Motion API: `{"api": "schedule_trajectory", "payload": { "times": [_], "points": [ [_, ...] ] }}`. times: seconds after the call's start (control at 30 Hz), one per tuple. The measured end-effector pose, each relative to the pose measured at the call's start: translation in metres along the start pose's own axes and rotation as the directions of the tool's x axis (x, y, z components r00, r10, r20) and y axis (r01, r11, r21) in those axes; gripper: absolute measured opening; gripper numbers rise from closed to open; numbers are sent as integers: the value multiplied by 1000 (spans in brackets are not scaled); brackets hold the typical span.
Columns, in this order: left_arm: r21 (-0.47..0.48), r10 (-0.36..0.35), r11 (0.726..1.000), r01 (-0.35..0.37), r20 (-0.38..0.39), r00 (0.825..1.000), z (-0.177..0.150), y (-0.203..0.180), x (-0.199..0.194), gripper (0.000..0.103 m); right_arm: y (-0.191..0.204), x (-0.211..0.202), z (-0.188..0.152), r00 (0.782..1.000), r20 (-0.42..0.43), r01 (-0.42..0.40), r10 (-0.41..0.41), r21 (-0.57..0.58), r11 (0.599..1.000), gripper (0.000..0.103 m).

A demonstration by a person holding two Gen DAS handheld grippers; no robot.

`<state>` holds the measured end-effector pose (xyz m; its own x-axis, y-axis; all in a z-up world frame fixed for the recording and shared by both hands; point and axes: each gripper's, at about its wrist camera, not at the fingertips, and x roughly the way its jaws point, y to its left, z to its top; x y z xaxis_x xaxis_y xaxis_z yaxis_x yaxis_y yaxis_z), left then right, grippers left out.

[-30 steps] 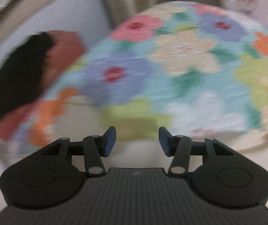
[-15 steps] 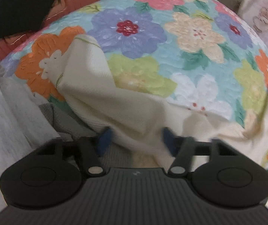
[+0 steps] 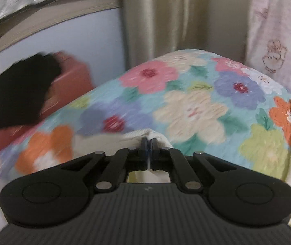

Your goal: Fold clothes

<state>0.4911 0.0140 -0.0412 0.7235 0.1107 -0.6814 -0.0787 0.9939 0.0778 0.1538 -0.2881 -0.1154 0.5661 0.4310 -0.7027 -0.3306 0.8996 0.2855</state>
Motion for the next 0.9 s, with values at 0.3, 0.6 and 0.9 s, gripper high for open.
{"api": "schedule_trajectory", "payload": {
  "times": [0.3,0.6,0.9],
  "points": [
    [215,133,965,-147,82,988,21,-23,23,27,0,-2,-3,1000,7,-10,10,-12,1000,89],
    [136,10,991,1,-82,997,-19,60,14,51,1,-1,-3,1000,4,-9,9,-16,1000,90],
    [229,-14,971,65,-218,976,-47,42,44,3,3,3,-4,1000,4,-12,13,-37,999,95]
  ]
}}
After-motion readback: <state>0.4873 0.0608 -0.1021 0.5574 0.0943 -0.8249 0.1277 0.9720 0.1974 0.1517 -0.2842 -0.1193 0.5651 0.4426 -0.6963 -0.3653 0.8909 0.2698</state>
